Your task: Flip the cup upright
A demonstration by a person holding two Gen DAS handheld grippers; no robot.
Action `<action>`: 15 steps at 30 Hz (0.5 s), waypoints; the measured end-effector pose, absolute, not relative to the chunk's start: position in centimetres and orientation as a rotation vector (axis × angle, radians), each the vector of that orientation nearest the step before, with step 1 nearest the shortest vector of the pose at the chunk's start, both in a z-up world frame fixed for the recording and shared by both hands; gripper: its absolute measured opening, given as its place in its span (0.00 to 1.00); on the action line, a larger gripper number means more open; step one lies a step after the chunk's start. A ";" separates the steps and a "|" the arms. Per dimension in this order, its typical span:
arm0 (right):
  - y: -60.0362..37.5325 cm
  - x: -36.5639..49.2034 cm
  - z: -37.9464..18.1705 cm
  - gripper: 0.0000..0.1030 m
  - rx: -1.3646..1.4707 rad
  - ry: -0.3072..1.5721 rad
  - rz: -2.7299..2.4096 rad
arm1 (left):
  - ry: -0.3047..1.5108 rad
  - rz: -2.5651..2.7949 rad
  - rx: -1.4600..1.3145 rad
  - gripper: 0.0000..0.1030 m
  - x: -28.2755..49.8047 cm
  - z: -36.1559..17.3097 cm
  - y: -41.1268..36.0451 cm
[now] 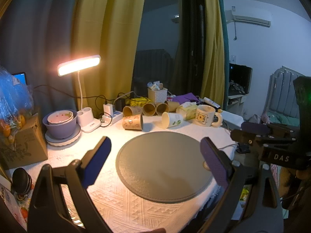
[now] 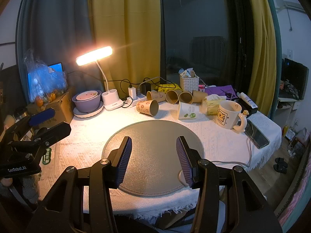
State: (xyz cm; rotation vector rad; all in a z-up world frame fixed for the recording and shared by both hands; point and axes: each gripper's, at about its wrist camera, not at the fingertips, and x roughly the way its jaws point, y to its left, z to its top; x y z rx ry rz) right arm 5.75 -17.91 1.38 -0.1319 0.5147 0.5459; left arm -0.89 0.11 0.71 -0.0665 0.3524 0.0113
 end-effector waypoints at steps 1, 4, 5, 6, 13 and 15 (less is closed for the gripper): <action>-17.9 5.7 1.4 0.49 -0.132 0.514 0.546 | 0.353 0.011 -0.067 0.91 -0.9 0.7 0.1; -17.9 5.7 1.4 0.49 -0.132 0.514 0.545 | 0.352 0.011 -0.066 0.91 -0.9 0.7 0.1; -17.9 5.7 1.4 0.49 -0.132 0.514 0.546 | 0.352 0.011 -0.067 0.91 -0.9 0.7 0.2; -17.9 5.7 1.4 0.49 -0.132 0.513 0.546 | 0.353 0.011 -0.067 0.91 -0.9 0.7 0.2; -17.8 5.8 1.3 0.49 -0.132 0.513 0.544 | 0.352 0.011 -0.067 0.91 -0.9 0.7 0.2; -17.9 5.9 1.3 0.49 -0.132 0.514 0.545 | 0.351 0.011 -0.066 0.91 -0.8 0.7 0.2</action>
